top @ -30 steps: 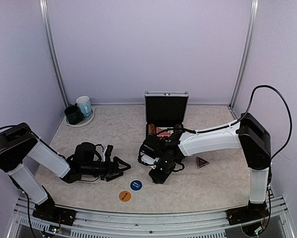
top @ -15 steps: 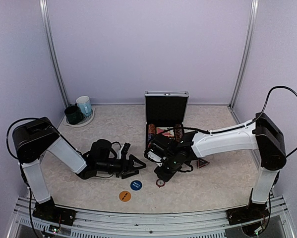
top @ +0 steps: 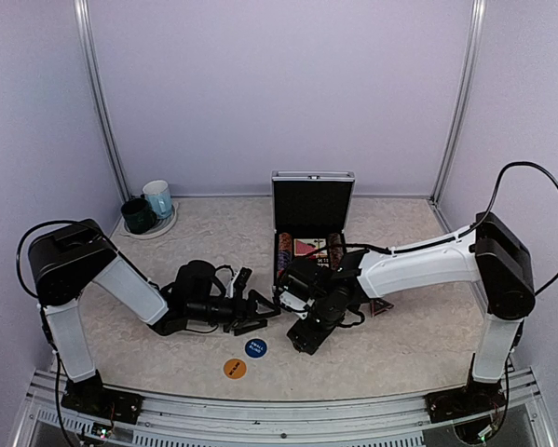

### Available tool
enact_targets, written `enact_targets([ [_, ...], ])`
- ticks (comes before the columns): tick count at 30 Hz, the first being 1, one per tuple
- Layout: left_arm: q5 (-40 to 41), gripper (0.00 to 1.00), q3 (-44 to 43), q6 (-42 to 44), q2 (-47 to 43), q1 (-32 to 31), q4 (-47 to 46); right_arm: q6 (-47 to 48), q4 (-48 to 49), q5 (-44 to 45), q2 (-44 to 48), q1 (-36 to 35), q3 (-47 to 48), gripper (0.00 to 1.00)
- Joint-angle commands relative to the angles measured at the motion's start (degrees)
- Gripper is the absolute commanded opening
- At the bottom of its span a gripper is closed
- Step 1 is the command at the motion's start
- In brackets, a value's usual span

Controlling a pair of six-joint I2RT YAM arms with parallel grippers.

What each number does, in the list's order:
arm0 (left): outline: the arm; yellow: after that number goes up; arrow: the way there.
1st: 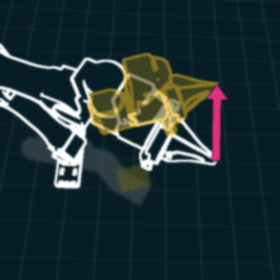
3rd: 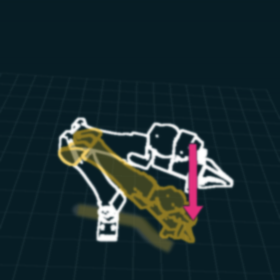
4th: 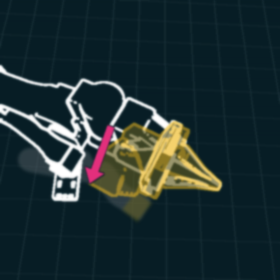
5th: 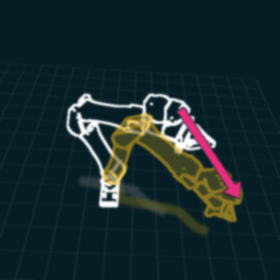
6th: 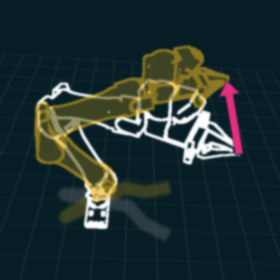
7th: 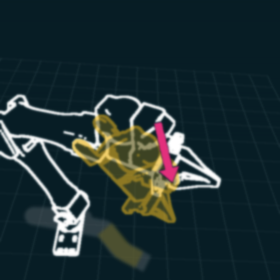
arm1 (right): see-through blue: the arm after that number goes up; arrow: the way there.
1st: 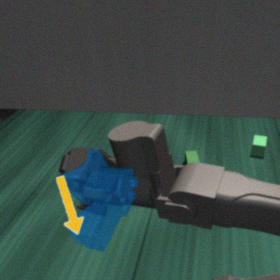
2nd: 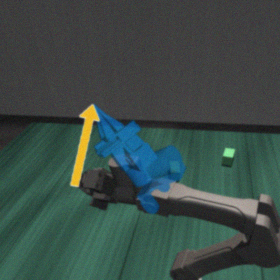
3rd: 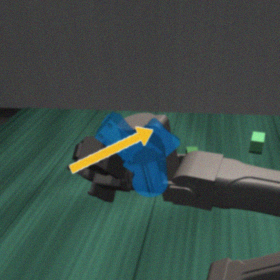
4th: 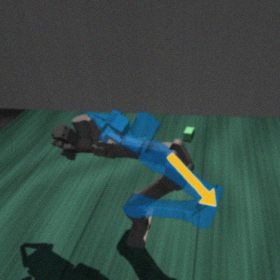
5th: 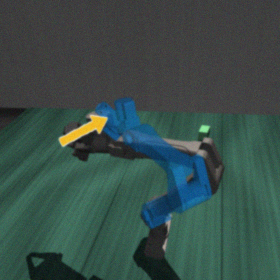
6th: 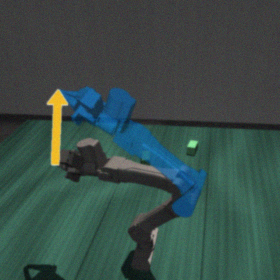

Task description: Pack up texas hold em set

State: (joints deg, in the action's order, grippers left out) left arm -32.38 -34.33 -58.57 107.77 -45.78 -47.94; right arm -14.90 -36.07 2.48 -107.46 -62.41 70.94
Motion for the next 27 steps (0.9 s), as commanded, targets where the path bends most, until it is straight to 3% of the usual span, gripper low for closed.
enact_targets([
  [1,-0.50,0.82,-1.30,0.28,1.13,-0.54,-0.07,-0.87,-0.35,-2.38,-2.47,-0.66,-0.71,0.76],
  [9,0.00,0.82,-0.70,0.54,0.44,-0.45,0.17,-1.37,-1.96,-2.93,-7.38,-2.11,0.67,0.70],
  [18,-0.37,0.82,-0.39,0.62,0.59,-0.54,0.09,-1.95,0.18,-2.93,-7.93,-3.01,-1.02,0.47],
  [27,-1.71,0.82,-0.65,0.14,1.40,-0.71,-0.86,-1.41,7.34,1.74,-2.01,-3.35,-5.63,0.43],
])
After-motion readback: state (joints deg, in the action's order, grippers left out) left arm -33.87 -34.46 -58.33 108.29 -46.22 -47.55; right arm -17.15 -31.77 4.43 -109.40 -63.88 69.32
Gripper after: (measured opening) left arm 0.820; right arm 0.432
